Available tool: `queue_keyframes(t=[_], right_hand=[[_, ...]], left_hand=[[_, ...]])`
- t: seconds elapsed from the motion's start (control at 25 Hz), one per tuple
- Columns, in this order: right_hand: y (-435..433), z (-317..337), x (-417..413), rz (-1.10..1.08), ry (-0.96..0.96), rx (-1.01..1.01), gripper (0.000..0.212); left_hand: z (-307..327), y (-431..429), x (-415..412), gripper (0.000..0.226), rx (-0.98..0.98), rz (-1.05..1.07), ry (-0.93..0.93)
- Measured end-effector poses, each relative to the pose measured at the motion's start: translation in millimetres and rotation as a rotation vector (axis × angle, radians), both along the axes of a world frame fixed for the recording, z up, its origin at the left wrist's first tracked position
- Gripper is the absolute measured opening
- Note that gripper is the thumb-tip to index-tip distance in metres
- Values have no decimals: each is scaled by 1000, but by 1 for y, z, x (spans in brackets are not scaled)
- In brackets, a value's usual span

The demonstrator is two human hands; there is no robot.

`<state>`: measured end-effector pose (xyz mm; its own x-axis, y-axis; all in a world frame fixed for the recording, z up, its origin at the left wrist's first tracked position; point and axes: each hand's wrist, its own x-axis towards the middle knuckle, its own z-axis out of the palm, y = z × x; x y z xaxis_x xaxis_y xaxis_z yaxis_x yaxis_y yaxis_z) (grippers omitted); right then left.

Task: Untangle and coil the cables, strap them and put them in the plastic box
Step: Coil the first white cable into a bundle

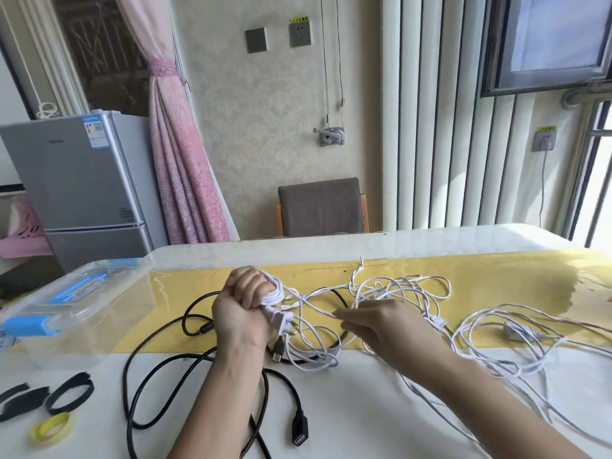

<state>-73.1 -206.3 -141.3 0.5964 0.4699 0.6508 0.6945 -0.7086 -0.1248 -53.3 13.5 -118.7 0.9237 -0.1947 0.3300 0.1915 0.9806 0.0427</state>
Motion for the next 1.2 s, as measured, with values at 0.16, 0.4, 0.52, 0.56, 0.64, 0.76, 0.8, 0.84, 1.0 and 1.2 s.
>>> queue_keyframes(t=[0.16, 0.4, 0.52, 0.56, 0.64, 0.76, 0.8, 0.84, 1.0, 1.2], right_hand=[[11, -3, -9, 54, 33, -112, 30], [18, 0, -21, 78, -56, -184, 26], [19, 1, -22, 89, -64, -183, 26], [18, 2, -22, 92, -73, -174, 26], [17, 4, -23, 95, -91, -165, 26], [16, 10, -29, 130, -114, -137, 26], [16, 13, -31, 144, -136, -108, 26], [15, 18, -32, 154, -170, -63, 26], [3, 32, -28, 163, -270, 249, 24], [-21, 45, -23, 54, -304, 448, 14]], left_hand=[[4, 10, 1, 25, 85, 296, 114], [17, 9, -2, 43, 514, 616, 224], [19, -4, -3, 43, 858, 786, 221], [18, -9, -4, 44, 969, 844, 212], [15, -19, -5, 44, 1164, 965, 160], [3, -28, -5, 42, 1629, 1185, -61], [-1, -31, -5, 42, 1779, 1181, -160], [-4, -34, -6, 42, 1875, 1123, -238], [0, -43, -13, 44, 1768, 755, -309], [12, -54, -32, 53, 1743, 163, -367]])
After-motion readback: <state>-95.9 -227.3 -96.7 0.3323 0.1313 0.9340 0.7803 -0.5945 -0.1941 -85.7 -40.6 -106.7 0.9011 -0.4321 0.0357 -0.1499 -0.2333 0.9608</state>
